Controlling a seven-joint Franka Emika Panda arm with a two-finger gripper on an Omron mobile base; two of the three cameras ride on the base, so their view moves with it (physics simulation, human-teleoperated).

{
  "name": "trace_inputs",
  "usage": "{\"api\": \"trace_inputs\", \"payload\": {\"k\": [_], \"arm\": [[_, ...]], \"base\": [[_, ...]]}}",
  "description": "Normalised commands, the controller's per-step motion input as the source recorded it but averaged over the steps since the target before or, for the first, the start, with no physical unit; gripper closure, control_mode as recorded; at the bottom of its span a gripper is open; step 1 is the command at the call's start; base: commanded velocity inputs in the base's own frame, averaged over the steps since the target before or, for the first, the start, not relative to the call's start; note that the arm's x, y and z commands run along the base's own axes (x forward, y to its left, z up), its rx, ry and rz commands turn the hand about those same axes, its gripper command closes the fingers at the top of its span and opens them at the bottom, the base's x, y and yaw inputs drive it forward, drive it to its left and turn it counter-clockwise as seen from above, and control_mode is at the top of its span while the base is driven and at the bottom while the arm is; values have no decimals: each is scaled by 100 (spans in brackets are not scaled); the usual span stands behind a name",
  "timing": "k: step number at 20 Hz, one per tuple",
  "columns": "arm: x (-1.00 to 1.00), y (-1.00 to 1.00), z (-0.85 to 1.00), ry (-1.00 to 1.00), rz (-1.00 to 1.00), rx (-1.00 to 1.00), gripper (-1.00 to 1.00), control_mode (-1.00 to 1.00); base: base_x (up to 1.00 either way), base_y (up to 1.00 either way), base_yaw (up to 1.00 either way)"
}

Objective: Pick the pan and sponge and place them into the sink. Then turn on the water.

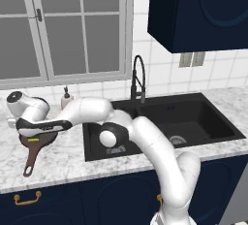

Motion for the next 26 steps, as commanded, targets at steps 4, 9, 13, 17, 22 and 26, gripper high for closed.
{"api": "trace_inputs", "payload": {"k": [4, 9, 13, 17, 22, 26], "arm": [[-99, -8, 61, -2, -4, 0, -100, -100], [-95, -41, -1, 0, -11, 0, -100, -100], [-51, -47, -4, 6, -25, 2, -100, -100], [-75, -59, -1, 0, -15, 3, -100, -100], [-67, -19, 0, 0, -2, 7, -100, -100], [-44, 0, 0, 0, 9, 9, -100, -100]], "base": [[0, 0, 0], [0, 0, 0], [0, 0, 0], [0, 0, 0], [0, 0, 0], [0, 0, 0]]}}
